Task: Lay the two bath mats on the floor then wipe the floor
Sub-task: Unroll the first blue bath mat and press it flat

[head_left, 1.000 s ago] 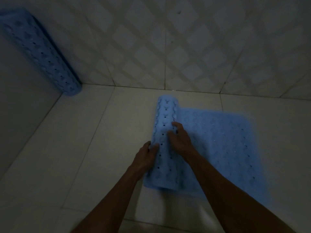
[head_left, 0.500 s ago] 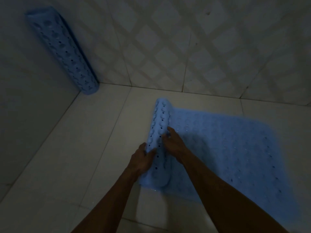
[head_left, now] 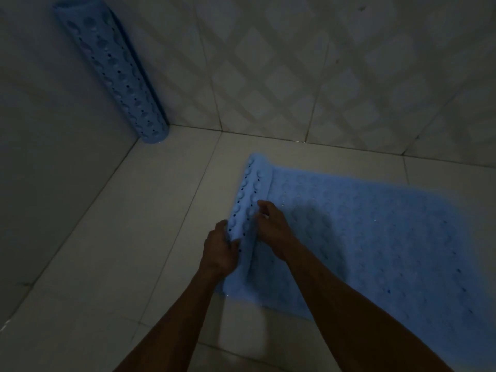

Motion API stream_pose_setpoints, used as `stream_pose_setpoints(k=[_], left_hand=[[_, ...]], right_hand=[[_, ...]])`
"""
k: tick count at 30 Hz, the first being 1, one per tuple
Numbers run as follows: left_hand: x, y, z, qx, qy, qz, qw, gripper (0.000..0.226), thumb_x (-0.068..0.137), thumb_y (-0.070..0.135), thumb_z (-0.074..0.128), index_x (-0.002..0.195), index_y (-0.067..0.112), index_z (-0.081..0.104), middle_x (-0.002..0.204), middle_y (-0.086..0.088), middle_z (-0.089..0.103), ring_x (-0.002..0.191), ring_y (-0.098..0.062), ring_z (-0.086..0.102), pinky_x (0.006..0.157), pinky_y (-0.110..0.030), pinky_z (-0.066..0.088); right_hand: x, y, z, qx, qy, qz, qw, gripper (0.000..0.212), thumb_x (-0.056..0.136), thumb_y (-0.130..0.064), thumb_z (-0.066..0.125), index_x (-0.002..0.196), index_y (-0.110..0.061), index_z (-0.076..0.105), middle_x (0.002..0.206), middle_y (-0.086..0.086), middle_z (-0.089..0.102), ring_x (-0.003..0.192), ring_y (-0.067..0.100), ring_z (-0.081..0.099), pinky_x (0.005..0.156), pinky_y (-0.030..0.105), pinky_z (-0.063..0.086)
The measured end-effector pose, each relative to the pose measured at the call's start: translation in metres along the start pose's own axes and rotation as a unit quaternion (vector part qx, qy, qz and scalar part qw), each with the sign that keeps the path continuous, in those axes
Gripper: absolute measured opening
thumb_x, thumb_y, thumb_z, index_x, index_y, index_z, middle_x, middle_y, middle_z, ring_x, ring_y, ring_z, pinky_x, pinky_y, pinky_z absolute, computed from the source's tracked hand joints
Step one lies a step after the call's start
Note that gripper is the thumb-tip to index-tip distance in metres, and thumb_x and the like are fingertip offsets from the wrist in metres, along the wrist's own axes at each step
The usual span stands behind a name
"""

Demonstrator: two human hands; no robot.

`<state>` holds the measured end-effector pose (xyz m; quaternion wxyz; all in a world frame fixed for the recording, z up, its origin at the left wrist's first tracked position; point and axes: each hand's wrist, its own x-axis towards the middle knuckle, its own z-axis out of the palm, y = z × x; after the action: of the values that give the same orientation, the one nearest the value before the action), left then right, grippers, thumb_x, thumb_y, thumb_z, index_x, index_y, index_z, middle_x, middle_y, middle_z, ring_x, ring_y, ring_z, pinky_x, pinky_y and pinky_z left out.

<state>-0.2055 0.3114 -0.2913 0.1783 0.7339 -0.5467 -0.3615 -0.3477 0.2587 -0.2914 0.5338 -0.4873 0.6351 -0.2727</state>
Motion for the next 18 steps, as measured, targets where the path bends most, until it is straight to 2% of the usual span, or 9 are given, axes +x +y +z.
stream_pose_setpoints(k=[2,4,7,9,10,12,14,16,18], left_hand=[[0.002,-0.003,-0.001,-0.001,0.029,0.014,0.999,0.051,0.091,0.008,0.061,0.139,0.002,0.047,0.123,-0.023,0.061,0.108,-0.035,0.061,0.076,-0.019,0.035],[0.002,-0.006,0.002,0.0,0.051,0.035,0.998,0.055,0.089,0.008,0.056,0.142,0.0,0.046,0.126,-0.024,0.059,0.114,-0.04,0.058,0.084,-0.025,0.04],[0.001,-0.006,0.008,-0.018,0.062,0.057,0.996,0.061,0.099,0.046,0.038,0.15,0.011,0.038,0.135,-0.014,0.058,0.12,-0.033,0.056,0.1,-0.044,0.048],[0.003,-0.004,0.007,-0.001,0.061,0.034,0.998,0.082,0.092,0.071,0.027,0.154,0.017,0.03,0.144,-0.01,0.05,0.128,-0.029,0.05,0.104,-0.049,0.045],[0.006,-0.004,0.003,0.018,0.057,0.026,0.998,0.088,0.089,0.074,0.024,0.155,0.015,0.025,0.146,-0.013,0.046,0.129,-0.031,0.049,0.104,-0.052,0.045],[0.012,-0.003,-0.006,0.064,0.05,0.018,0.997,0.084,0.091,0.06,0.03,0.158,0.012,0.016,0.146,-0.021,0.04,0.123,-0.041,0.05,0.096,-0.058,0.048],[0.019,-0.004,-0.016,0.124,0.042,0.013,0.991,0.079,0.094,0.037,0.044,0.16,0.013,0.006,0.15,-0.025,0.032,0.127,-0.046,0.044,0.098,-0.062,0.044],[0.025,-0.007,-0.022,0.214,0.038,-0.012,0.976,0.082,0.097,0.024,0.05,0.16,0.014,-0.002,0.159,-0.023,0.018,0.143,-0.043,0.026,0.11,-0.064,0.032],[0.03,-0.01,-0.024,0.34,0.055,-0.017,0.939,0.078,0.101,0.026,0.045,0.159,0.013,-0.005,0.166,-0.019,-0.001,0.152,-0.041,-0.001,0.116,-0.07,0.01]], right_hand=[[0.002,0.003,-0.001,-0.005,-0.004,-0.004,1.0,0.039,0.099,-0.011,0.044,0.138,-0.015,0.046,0.141,0.014,0.049,0.123,0.03,0.052,0.103,0.049,0.046],[0.003,0.005,-0.002,-0.024,-0.014,-0.009,1.0,0.044,0.098,-0.009,0.045,0.142,-0.014,0.044,0.148,0.012,0.044,0.132,0.03,0.046,0.11,0.046,0.04],[0.004,0.009,-0.003,-0.048,-0.027,0.002,0.998,0.05,0.1,-0.009,0.044,0.149,-0.013,0.036,0.156,0.01,0.033,0.142,0.027,0.034,0.116,0.037,0.03],[0.006,0.013,-0.005,-0.059,-0.025,0.004,0.998,0.05,0.1,-0.007,0.044,0.149,-0.013,0.036,0.156,0.011,0.033,0.142,0.027,0.035,0.116,0.036,0.03],[0.006,0.015,-0.005,-0.066,-0.022,0.003,0.998,0.049,0.1,-0.007,0.044,0.148,-0.013,0.037,0.155,0.011,0.034,0.141,0.027,0.036,0.116,0.035,0.03],[0.007,0.019,-0.009,-0.091,-0.015,-0.002,0.996,0.049,0.099,-0.006,0.046,0.147,-0.011,0.039,0.154,0.012,0.036,0.14,0.028,0.037,0.116,0.033,0.028],[0.009,0.024,-0.013,-0.125,-0.017,-0.009,0.992,0.049,0.099,-0.007,0.046,0.147,-0.01,0.039,0.153,0.013,0.038,0.139,0.028,0.038,0.115,0.032,0.027],[0.011,0.027,-0.016,-0.144,-0.015,-0.013,0.989,0.049,0.098,-0.008,0.047,0.147,-0.01,0.039,0.15,0.015,0.042,0.136,0.03,0.042,0.114,0.034,0.03],[0.013,0.028,-0.019,-0.161,-0.01,-0.025,0.987,0.05,0.098,-0.009,0.049,0.147,-0.009,0.039,0.15,0.017,0.042,0.136,0.031,0.043,0.114,0.034,0.029]])
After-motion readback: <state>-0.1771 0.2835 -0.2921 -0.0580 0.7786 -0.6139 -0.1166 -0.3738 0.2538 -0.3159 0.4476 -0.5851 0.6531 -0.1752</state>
